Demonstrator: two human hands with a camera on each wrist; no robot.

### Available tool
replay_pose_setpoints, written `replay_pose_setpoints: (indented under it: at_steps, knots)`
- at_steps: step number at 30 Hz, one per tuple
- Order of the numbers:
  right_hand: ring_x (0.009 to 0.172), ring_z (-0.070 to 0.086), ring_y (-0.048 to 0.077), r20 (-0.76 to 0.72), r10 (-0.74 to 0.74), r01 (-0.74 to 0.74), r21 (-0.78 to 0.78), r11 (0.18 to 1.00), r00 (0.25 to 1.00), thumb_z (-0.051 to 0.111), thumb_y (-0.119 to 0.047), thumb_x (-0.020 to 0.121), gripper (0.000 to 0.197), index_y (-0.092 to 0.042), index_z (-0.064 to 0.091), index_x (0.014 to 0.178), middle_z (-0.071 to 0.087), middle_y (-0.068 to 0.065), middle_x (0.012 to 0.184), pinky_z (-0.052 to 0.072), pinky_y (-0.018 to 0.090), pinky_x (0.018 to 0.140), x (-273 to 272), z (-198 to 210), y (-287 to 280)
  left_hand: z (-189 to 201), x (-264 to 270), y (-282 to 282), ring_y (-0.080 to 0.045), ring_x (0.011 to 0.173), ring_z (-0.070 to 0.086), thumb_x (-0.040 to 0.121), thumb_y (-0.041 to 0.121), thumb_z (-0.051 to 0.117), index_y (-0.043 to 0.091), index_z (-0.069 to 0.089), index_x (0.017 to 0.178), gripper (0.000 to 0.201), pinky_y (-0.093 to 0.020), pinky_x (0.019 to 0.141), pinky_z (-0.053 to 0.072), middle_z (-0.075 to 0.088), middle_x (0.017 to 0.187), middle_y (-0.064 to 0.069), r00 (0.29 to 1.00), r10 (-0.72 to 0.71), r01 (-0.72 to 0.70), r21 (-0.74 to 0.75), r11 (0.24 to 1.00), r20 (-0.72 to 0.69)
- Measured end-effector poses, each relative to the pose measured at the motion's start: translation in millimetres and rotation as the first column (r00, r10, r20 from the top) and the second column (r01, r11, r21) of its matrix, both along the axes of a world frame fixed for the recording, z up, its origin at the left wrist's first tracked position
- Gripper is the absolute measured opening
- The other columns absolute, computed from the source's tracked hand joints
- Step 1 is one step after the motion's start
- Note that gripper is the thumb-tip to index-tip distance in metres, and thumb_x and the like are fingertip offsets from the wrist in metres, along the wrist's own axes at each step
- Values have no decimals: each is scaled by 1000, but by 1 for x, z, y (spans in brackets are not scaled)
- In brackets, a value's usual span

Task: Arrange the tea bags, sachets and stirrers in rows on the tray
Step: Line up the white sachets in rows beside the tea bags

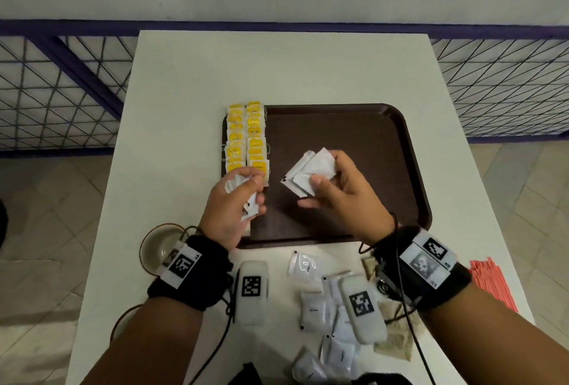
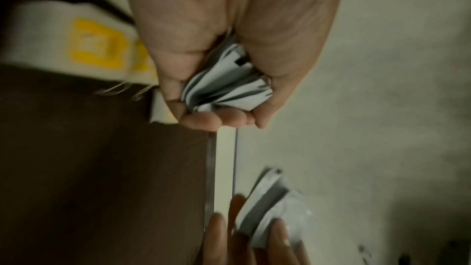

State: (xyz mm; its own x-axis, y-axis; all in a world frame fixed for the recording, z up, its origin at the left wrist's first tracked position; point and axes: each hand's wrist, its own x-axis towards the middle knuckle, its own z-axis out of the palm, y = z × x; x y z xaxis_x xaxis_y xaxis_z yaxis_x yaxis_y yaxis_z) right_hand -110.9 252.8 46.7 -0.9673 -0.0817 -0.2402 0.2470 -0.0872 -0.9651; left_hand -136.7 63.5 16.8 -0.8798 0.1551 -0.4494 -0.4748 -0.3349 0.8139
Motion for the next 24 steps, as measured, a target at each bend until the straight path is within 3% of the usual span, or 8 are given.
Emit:
replay_pose_setpoints:
  at_steps: [3,6,10,14,20,24]
  knots:
    - [88,61,14,22,-35,33,75,997,999,41,-3,96,29,-14,35,123,48,0,105,59,39,72,-44,-13,5,9,-46,-9,-16,52,49,85,3,60,14,66,79,13,-23,47,42,61,68,-3,976,-148,94,-307,947,-158]
    - [82,61,12,-1,-127,124,190,974,992,50,-1,92,28,-14,37,113,50,-2,100,60,34,65,-88,-30,6,10,-100,-9,-17,52,55,80,14,69,12,67,75,5,-25,50,42,65,72,-10,928,-318,169,-545,821,-191]
    - [85,61,18,50,-174,162,186,969,983,56,-2,89,21,-9,47,107,58,2,92,59,29,63,-133,-55,3,1,-161,5,-16,66,58,85,26,65,11,71,83,16,-25,64,42,66,75,-3,805,-576,207,-842,499,-143]
    - [89,61,21,113,-197,179,157,971,974,56,-2,89,22,-3,50,111,60,10,99,58,29,66,-160,-76,-4,-13,-200,21,-18,101,59,87,25,61,18,72,97,16,-26,87,42,68,107,-1,726,-685,239,-910,338,-63]
    - [87,61,14,140,-160,141,136,981,977,53,-2,91,19,-3,50,109,60,1,93,58,29,70,-180,-92,-2,-24,-233,25,-19,104,59,90,20,55,18,70,101,18,-25,85,41,67,110,-1,675,-738,239,-939,246,-22]
    - [84,61,13,138,-156,133,166,977,978,54,-3,90,13,-7,50,102,57,3,92,59,33,73,-190,-96,-3,-25,-246,26,-23,103,57,90,19,56,16,69,103,18,-26,80,38,64,109,-3,589,-805,259,-960,110,67]
